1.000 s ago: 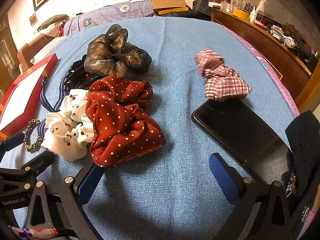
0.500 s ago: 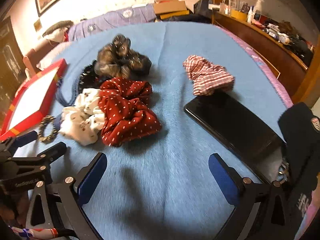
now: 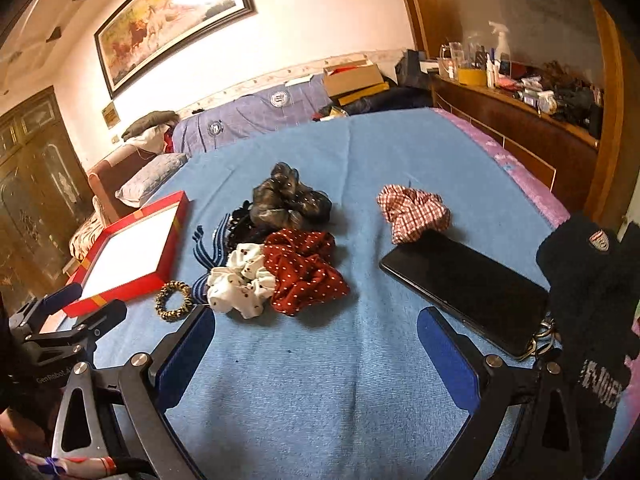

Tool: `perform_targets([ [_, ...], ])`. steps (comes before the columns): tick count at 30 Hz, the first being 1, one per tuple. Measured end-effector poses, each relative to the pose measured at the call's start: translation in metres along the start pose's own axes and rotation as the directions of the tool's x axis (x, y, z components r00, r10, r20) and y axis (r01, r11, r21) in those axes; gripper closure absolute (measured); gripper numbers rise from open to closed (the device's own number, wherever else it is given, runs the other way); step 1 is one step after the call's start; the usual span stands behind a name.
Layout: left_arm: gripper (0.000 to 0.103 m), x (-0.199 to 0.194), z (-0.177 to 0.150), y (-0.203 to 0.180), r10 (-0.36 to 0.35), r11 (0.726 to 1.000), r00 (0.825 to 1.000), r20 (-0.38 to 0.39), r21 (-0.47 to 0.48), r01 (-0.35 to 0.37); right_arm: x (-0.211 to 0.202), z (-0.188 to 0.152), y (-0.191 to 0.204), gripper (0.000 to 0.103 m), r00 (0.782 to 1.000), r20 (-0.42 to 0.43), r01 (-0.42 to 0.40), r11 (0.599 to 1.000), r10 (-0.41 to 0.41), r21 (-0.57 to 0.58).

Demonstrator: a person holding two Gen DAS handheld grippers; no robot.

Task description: Organize jewelry

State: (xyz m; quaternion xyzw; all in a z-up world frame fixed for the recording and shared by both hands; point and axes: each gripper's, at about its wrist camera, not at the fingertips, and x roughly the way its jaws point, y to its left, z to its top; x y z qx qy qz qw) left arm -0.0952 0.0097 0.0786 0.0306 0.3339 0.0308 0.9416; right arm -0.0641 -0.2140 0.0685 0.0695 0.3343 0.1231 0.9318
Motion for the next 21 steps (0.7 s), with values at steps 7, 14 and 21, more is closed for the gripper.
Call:
perform_targets([
  [7, 0.0, -0.003, -0.006, 0.003, 0.008, 1.0, 1.0, 0.002, -0.003, -0.008, -0.004, -0.005, 0.013, 0.0, 1.0, 0.001, 0.027, 0.998, -0.027, -0.055],
  [14, 0.0, 0.0, -0.01, 0.004, 0.023, 1.0, 1.0, -0.009, 0.002, -0.023, -0.006, -0.006, 0.008, 0.0, 1.0, 0.01, 0.016, 0.999, -0.015, -0.031],
  [21, 0.0, 0.002, -0.012, 0.003, 0.019, 1.0, 1.0, -0.019, 0.01, -0.019, -0.002, -0.008, 0.007, 0.0, 1.0, -0.014, -0.004, 1.0, 0.004, -0.019],
])
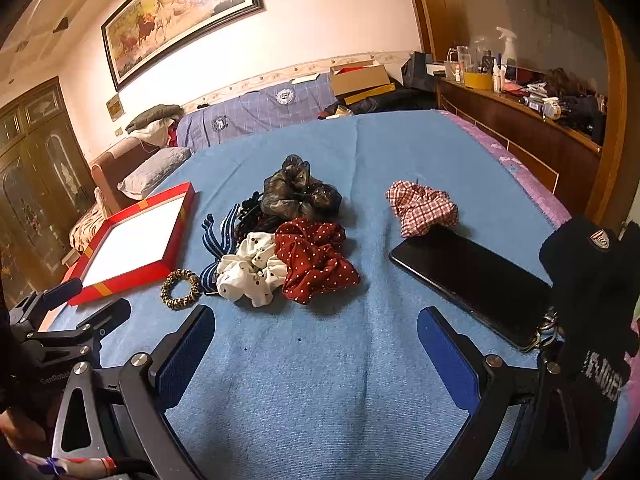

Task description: Organize jewelry

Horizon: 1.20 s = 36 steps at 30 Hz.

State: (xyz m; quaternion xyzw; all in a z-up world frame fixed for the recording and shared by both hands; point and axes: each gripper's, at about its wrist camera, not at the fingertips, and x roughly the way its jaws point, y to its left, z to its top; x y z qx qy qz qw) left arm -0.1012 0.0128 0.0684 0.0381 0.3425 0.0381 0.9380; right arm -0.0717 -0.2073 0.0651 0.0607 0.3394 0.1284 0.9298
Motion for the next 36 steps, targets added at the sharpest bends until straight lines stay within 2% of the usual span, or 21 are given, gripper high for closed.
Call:
perform_targets([
  [26, 0.0, 0.021, -0.005, -0.005, -0.026, 1.0, 0.998, -0.058, 0.011, 0.026, 0.02, 0.002, -0.002, 0.0, 0.998, -0.061, -0.03, 1.0, 0.03, 0.0],
  [32, 0.0, 0.027, 0.005, 0.013, -0.111, 0.993, 0.991, -0.07, -0.048, 0.107, 0.025, 0.014, -0.004, 0.0, 0.996, -0.072, -0.051, 0.999, 0.052, 0.02],
  [34, 0.002, 0.028, 0.008, 0.02, -0.127, 0.99, 0.99, -0.066, -0.067, 0.122, 0.024, 0.021, -0.008, 0.0, 0.995, -0.067, -0.074, 0.996, 0.077, 0.045],
  [36, 0.015, 0.03, 0.009, 0.026, -0.146, 0.986, 0.987, -0.07, -0.085, 0.14, 0.025, 0.027, -0.009, 0.0, 0.994, -0.061, -0.087, 0.994, 0.091, 0.058],
])
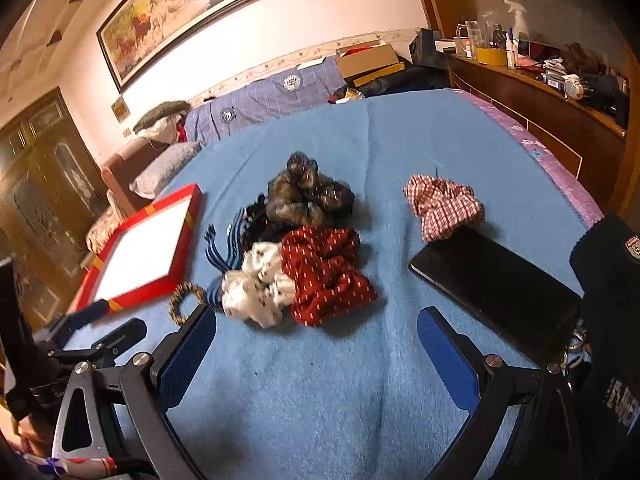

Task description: Organize jewelry

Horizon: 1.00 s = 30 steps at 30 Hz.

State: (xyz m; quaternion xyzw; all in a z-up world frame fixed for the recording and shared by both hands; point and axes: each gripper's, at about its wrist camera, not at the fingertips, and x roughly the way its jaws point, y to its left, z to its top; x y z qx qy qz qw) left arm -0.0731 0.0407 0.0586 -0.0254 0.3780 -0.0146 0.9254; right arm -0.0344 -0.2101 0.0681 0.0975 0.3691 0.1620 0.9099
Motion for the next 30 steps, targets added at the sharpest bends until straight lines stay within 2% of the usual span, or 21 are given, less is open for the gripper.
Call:
perform_targets([
  [2, 0.027, 0.002, 0.002, 0.003, -0.014, 1.0, 1.0, -0.012, -0.006, 0.014, 0.003, 0.005, -0.001, 0.001, 1.0, -0.002, -0.022, 1.0, 0.022, 0.01],
  [3, 0.029, 0.004, 0.002, 0.006, -0.024, 1.0, 0.999, -0.021, -0.012, 0.024, 0.004, 0.007, -0.001, 0.004, 0.999, -0.008, -0.037, 0.999, 0.037, 0.014],
  [5, 0.029, 0.006, 0.003, 0.009, -0.039, 0.999, 0.999, -0.03, -0.027, 0.038, 0.01, 0.012, 0.0, 0.005, 0.998, -0.018, -0.054, 0.998, 0.054, 0.016],
  [8, 0.029, 0.008, 0.003, 0.009, -0.045, 0.998, 0.998, -0.036, -0.034, 0.044, 0.026, 0.02, 0.003, 0.013, 0.998, -0.04, -0.04, 0.999, 0.04, -0.003],
  [14, 0.029, 0.008, 0.002, 0.0, -0.061, 0.998, 0.997, -0.044, -0.009, 0.061, 0.073, 0.026, 0.002, 0.02, 0.991, -0.135, -0.001, 1.0, -0.001, -0.013],
  [15, 0.029, 0.009, 0.003, -0.003, -0.07, 0.998, 0.996, -0.046, 0.0, 0.07, 0.079, 0.025, 0.001, 0.022, 0.989, -0.146, -0.014, 1.0, 0.013, -0.007],
  [17, 0.029, 0.01, 0.004, -0.006, -0.084, 0.996, 0.995, -0.051, 0.012, 0.085, 0.088, 0.023, 0.0, 0.03, 0.987, -0.162, -0.005, 1.0, 0.003, -0.012],
  [19, 0.029, 0.012, 0.005, -0.011, -0.099, 0.995, 0.993, -0.057, 0.026, 0.1, 0.096, 0.019, -0.004, 0.057, 0.983, -0.185, 0.002, 1.0, -0.003, -0.009],
  [20, 0.029, 0.013, 0.007, -0.015, -0.106, 0.993, 0.992, -0.061, 0.037, 0.109, 0.099, 0.019, -0.006, 0.067, 0.982, -0.189, -0.007, 1.0, 0.007, -0.001],
  [21, 0.029, 0.014, 0.008, -0.019, -0.113, 0.992, 0.992, -0.063, 0.044, 0.116, 0.099, 0.018, -0.01, 0.079, 0.982, -0.186, -0.017, 1.0, 0.019, 0.01],
  [22, 0.029, 0.016, 0.01, -0.024, -0.124, 0.99, 0.99, -0.066, 0.055, 0.128, 0.098, 0.019, -0.014, 0.081, 0.985, -0.169, -0.018, 1.0, 0.022, 0.02],
  [26, 0.029, 0.025, 0.021, -0.044, -0.162, 0.981, 0.983, -0.082, 0.093, 0.169, 0.078, 0.025, -0.025, 0.084, 0.999, -0.048, -0.022, 0.999, 0.024, 0.048],
  [30, 0.029, 0.047, 0.031, -0.08, -0.197, 0.961, 0.972, -0.126, 0.171, 0.217, 0.054, 0.031, -0.035, 0.084, 0.997, 0.081, -0.018, 0.996, 0.011, 0.085],
])
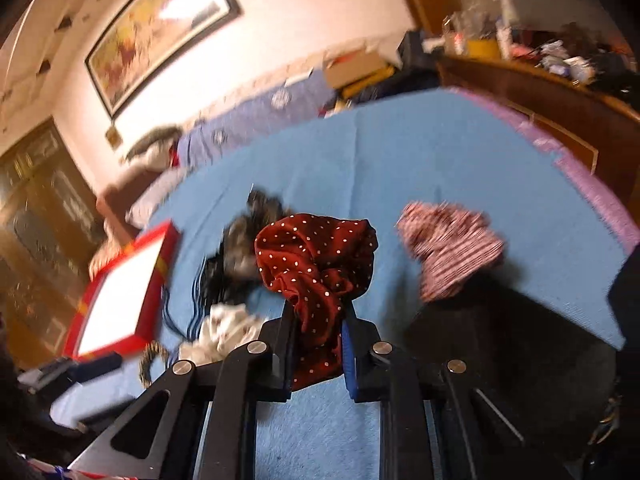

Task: Organize jewelry
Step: 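Grasp the white polka-dot scrunchie with the left tool while the right tool grasps the red polka-dot scrunchie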

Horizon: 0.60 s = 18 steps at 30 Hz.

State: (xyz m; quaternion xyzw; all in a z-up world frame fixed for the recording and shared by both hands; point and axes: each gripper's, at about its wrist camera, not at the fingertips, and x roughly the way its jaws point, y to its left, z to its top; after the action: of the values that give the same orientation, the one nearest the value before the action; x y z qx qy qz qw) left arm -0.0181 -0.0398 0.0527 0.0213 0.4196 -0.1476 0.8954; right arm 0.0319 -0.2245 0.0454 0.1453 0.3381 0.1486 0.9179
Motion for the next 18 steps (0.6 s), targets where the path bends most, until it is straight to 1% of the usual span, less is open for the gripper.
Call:
perform_targets([
  [2, 0.029, 0.013, 0.007, -0.013, 0.001, 0.999, 1.0, -0.01, 0.046, 0.0, -0.002, 0.001, -0.003, 0.084, 1.0, 0.0, -0.02, 0.999, 0.02, 0.025],
  [5, 0.029, 0.031, 0.013, -0.026, 0.006, 0.996, 0.999, -0.035, 0.086, -0.003, 0.001, 0.002, -0.008, 0.084, 0.998, -0.032, -0.057, 0.997, 0.059, 0.06],
  [8, 0.03, 0.054, 0.019, -0.036, 0.034, 0.992, 0.998, -0.059, 0.125, -0.027, -0.002, 0.004, -0.007, 0.083, 0.997, -0.027, -0.072, 0.996, 0.074, 0.058],
  [9, 0.032, 0.057, 0.017, -0.037, 0.048, 0.99, 0.997, -0.061, 0.133, -0.04, -0.004, 0.004, -0.006, 0.083, 0.997, -0.02, -0.072, 0.996, 0.073, 0.053],
  [10, 0.036, 0.063, 0.018, -0.039, 0.064, 0.988, 0.996, -0.061, 0.147, -0.055, -0.005, 0.004, -0.006, 0.083, 0.997, -0.011, -0.073, 0.996, 0.073, 0.049],
  [12, 0.059, 0.075, 0.02, -0.037, 0.089, 0.986, 0.994, -0.069, 0.149, -0.078, -0.006, 0.004, -0.004, 0.083, 0.997, -0.001, -0.078, 0.996, 0.078, 0.044],
  [13, 0.062, 0.079, 0.021, -0.035, 0.094, 0.986, 0.993, -0.075, 0.143, -0.082, -0.007, 0.004, -0.004, 0.083, 0.997, -0.001, -0.081, 0.996, 0.081, 0.043],
  [14, 0.072, 0.079, 0.021, -0.031, 0.093, 0.988, 0.994, -0.05, 0.128, -0.085, -0.007, 0.003, -0.004, 0.083, 0.996, -0.002, -0.086, 0.995, 0.086, 0.045],
  [15, 0.084, 0.079, 0.023, -0.029, 0.097, 0.989, 0.994, -0.041, 0.12, -0.091, -0.006, 0.003, -0.004, 0.083, 0.996, -0.002, -0.09, 0.995, 0.09, 0.046],
  [16, 0.086, 0.079, 0.024, -0.023, 0.095, 0.99, 0.995, -0.035, 0.104, -0.091, -0.006, 0.003, -0.004, 0.083, 0.996, -0.004, -0.093, 0.995, 0.093, 0.045],
  [18, 0.089, 0.073, 0.027, -0.009, 0.04, 0.999, 0.999, -0.012, 0.037, -0.04, -0.006, 0.001, -0.004, 0.083, 0.995, -0.005, -0.097, 0.994, 0.097, 0.044],
])
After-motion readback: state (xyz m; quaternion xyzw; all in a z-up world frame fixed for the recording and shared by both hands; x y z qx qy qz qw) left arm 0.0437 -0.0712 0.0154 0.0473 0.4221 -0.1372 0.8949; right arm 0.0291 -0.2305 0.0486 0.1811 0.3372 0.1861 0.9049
